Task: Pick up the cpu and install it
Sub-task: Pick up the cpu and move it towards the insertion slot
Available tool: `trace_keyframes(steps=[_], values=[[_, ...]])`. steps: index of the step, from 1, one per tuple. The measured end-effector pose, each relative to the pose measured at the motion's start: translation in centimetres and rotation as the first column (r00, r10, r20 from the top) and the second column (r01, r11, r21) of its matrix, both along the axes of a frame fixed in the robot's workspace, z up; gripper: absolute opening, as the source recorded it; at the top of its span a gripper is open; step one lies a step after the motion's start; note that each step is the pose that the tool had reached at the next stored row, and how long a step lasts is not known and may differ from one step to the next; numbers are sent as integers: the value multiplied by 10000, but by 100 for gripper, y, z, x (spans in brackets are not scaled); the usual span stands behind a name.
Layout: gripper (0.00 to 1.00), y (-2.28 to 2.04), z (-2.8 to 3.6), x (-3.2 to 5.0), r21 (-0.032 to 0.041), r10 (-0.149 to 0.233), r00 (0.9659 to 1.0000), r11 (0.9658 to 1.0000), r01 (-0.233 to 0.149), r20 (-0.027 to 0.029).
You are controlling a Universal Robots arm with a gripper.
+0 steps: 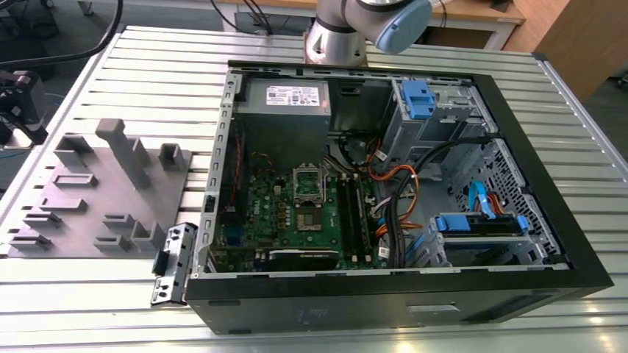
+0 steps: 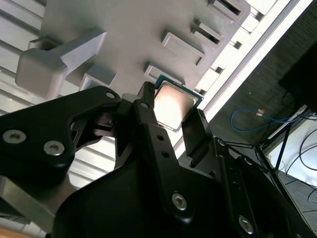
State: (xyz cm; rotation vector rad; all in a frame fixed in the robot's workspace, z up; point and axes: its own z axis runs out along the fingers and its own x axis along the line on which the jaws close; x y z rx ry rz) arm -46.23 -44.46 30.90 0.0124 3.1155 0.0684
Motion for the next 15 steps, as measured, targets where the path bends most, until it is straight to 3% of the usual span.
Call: trace_keyframes(steps=[11, 15], values=[[47, 0, 251, 0, 1, 0, 10000, 10000, 0, 0], [47, 0, 296, 0, 1, 0, 10000, 10000, 0, 0]])
